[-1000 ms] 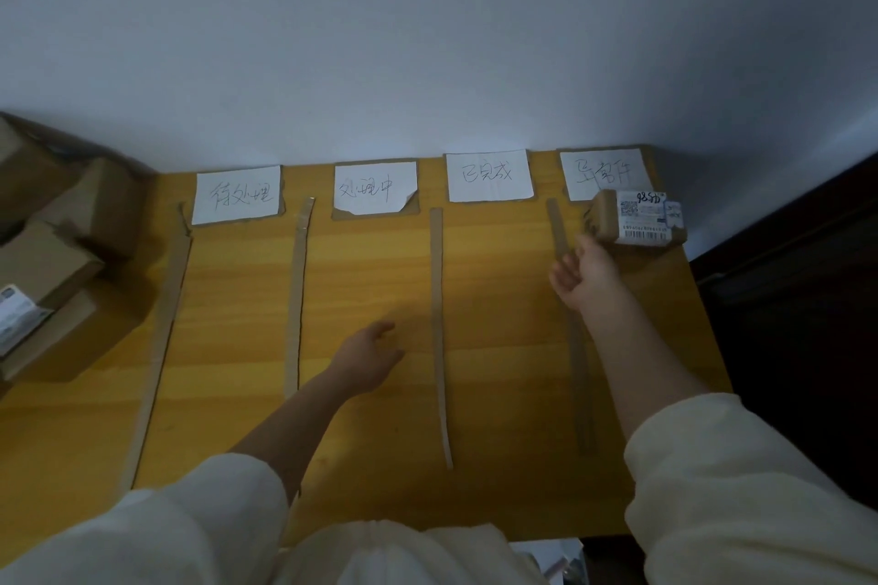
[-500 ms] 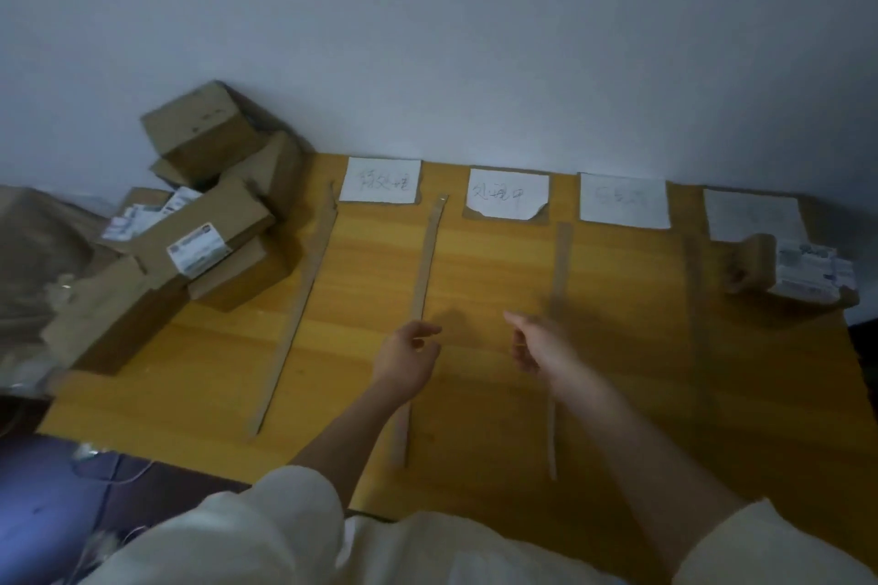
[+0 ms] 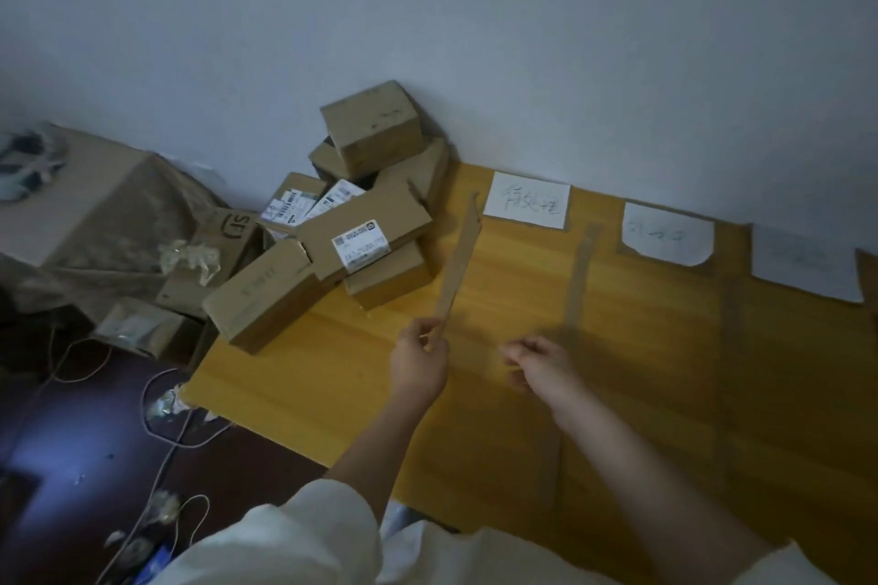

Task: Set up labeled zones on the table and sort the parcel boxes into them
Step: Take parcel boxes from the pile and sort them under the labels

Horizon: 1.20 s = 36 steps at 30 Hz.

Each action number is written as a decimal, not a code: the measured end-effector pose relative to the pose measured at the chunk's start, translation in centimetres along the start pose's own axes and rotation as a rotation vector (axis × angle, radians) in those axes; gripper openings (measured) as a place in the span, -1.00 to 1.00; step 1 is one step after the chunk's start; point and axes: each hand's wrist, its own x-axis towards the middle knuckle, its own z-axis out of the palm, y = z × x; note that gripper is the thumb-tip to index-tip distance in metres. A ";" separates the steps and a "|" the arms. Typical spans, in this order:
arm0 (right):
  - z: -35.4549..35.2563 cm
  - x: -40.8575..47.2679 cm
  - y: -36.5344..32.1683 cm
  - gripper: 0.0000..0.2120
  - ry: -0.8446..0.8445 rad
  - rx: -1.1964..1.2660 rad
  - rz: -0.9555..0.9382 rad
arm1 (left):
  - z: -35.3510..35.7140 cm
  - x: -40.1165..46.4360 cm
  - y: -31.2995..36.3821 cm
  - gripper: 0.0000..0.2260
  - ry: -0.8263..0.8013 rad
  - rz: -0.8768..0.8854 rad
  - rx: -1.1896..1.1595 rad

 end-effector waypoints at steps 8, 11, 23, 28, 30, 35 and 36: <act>8.4 3.1 -5.8 -0.93 -0.019 -0.048 -0.029 | -8.7 5.8 -3.1 -0.69 0.249 -0.059 -0.220; 10.6 4.3 -8.3 -0.82 -0.018 -0.047 -0.046 | -11.1 7.7 -3.8 -0.67 0.269 -0.093 -0.251; 15.4 10.6 -15.6 -0.32 0.126 -0.096 -0.046 | -13.9 11.7 -4.0 -0.64 0.218 -0.015 -0.278; 15.4 12.0 -16.1 -0.35 0.149 -0.145 -0.052 | -13.8 12.3 -3.7 -0.60 0.177 -0.010 -0.276; 15.4 12.2 -16.1 -0.41 0.152 -0.162 -0.075 | -13.8 12.3 -3.5 -0.59 0.178 -0.008 -0.284; 14.9 11.8 -16.0 -0.49 0.201 -0.147 -0.118 | -13.9 12.1 -3.3 -0.57 0.190 -0.013 -0.287; 14.9 11.6 -15.9 -0.50 0.206 -0.144 -0.129 | -13.9 12.0 -3.3 -0.57 0.194 -0.011 -0.294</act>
